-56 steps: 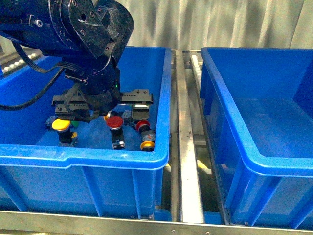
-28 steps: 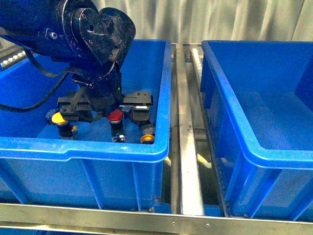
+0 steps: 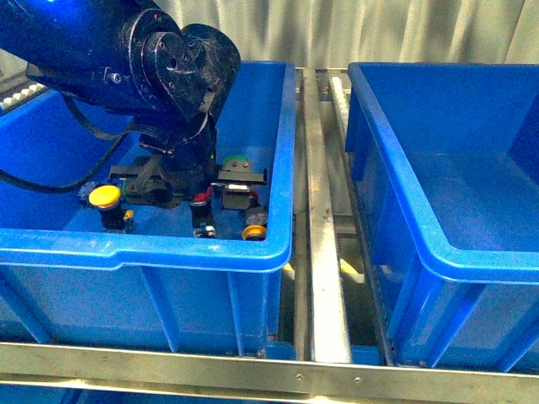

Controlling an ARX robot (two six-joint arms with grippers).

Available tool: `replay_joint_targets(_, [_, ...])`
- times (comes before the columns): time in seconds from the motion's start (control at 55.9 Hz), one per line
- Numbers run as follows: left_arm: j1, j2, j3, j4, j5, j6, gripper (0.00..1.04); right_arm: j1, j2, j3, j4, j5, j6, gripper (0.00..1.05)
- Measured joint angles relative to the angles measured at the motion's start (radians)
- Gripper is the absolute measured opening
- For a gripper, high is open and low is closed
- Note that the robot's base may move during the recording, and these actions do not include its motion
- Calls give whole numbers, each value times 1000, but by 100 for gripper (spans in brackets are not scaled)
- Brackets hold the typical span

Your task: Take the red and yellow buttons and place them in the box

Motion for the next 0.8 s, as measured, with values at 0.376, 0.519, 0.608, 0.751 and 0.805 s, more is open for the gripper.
replay_joint_targets(0.376, [-1,5,16,19,-6,28,34,0,0,0,0,0,0,98])
replay_joint_targets(0.519, [5,-11,-15,39,-1,45,34,0,0,0,0,0,0,98])
replay_joint_targets(0.608, [14,-49,-68,63,36,57,34,0,0,0,0,0,0,98])
replay_joint_targets(0.751, [53,-186,-224,179,219,61,34,0,0,0,0,0,0,98])
replay_joint_targets(0.805, [82,-267,-314,296,325,65,34,0,0,0,0,0,0,98])
